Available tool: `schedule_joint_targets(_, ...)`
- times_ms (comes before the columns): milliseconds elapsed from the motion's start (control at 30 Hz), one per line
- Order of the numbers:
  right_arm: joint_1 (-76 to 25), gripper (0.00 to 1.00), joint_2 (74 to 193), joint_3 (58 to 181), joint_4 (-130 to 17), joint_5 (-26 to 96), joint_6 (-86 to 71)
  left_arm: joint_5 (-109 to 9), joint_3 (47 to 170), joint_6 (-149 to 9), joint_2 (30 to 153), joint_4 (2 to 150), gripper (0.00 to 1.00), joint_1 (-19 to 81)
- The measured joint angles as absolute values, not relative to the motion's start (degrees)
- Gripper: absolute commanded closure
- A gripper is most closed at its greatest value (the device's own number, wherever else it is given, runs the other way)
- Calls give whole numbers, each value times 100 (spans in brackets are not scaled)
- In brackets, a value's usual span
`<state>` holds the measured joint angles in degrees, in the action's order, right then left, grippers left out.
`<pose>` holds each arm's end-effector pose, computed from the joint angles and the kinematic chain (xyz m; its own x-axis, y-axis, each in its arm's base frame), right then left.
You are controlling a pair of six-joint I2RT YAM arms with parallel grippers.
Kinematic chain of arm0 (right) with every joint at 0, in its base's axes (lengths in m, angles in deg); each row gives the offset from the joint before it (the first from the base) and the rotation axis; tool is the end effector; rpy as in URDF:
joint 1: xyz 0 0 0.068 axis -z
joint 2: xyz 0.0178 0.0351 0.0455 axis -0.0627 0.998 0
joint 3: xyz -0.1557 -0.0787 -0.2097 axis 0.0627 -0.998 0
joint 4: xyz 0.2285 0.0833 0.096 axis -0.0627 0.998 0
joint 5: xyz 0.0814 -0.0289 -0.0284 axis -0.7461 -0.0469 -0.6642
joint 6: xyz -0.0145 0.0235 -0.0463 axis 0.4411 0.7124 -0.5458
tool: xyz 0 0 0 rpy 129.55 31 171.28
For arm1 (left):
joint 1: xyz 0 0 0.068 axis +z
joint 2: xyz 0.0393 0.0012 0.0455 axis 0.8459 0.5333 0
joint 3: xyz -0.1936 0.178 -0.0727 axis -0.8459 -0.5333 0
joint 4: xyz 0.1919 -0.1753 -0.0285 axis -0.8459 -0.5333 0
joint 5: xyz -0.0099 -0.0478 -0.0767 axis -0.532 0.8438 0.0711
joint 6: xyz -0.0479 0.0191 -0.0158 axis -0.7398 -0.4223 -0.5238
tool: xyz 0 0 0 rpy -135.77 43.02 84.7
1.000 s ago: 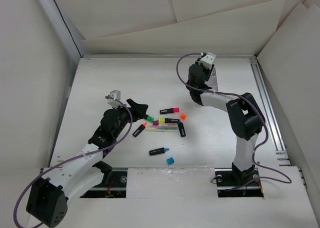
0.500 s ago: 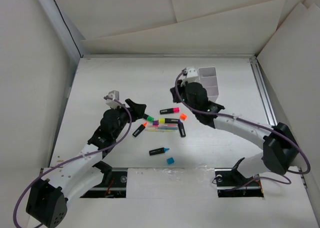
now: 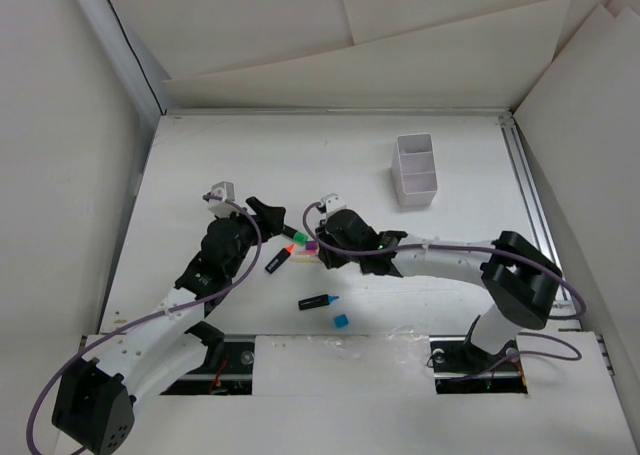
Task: Sort the stationery into containers
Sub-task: Pick up the pen from the center of the board.
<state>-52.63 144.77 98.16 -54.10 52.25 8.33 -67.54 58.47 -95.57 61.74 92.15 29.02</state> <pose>0.1951 0.2816 0.2023 -0.6280 -0.2497 -0.7371 -0.5536 0.8090 0.1975 0.1720 -0.0878 0.2501 -0.2672 -0.5398 -0.7983 0.2170 0.7734 -0.5956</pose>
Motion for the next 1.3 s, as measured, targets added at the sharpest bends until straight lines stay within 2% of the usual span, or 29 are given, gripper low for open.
schedule_joint_targets(67,-5294,60,14614,9818,-5371,5203,833,-6808,5850,-9546,6166,9178,38,2902)
schedule_joint_targets(167,-5316,59,14763,9853,-5283,5179,817,-6902,5850,-9533,6144,9143,38,2902)
schedule_joint_targets(467,-5362,59,15268,10100,-5248,5149,734,-7171,5850,-9533,5766,8953,33,2902)
schedule_joint_targets(1300,-5362,58,15541,10503,-4918,5256,513,-7182,5850,-9533,5750,8947,33,2902)
